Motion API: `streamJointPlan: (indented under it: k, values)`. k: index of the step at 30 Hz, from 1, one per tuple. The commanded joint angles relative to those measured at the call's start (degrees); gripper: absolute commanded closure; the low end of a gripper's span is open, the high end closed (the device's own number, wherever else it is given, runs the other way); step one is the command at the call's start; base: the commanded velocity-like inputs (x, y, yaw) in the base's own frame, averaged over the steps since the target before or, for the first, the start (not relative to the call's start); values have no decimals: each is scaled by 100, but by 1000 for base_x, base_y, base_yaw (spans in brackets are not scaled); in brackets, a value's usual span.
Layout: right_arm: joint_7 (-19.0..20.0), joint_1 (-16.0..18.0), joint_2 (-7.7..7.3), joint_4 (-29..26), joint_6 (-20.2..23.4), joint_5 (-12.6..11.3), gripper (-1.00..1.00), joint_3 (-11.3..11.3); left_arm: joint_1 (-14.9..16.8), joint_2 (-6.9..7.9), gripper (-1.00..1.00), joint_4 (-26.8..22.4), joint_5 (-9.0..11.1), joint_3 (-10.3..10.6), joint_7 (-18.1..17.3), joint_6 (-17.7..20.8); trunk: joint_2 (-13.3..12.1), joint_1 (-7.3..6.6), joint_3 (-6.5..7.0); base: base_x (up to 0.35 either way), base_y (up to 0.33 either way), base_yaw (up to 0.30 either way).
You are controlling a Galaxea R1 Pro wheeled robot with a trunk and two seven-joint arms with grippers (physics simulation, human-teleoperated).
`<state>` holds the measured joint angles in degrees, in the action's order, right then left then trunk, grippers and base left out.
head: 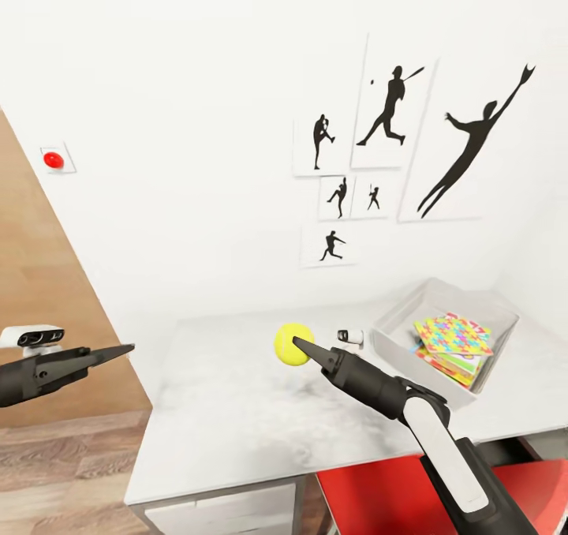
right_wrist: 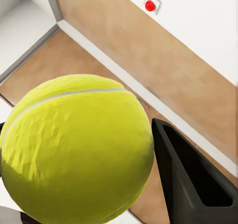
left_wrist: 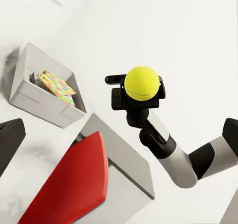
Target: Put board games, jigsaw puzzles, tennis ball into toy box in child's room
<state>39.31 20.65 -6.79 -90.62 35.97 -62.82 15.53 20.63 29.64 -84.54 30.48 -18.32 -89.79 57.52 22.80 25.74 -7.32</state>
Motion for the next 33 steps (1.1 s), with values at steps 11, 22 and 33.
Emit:
streamJointPlan:
  k: [11,22,33]
  values:
    - [-20,9,-4,1,59,-70,100,2,3,-4,-100,-1,2,-6,-21,26,12,4,73,0,-182,-195]
    - [-1,9,-6,3,60,-73,100,5,3,-20,-100,-1,2,-5,-21,19,12,4,100,0,-31,-67]
    - [1,9,-5,7,60,-73,100,2,3,-28,-100,-1,2,-5,-21,14,12,4,112,0,-177,-58]
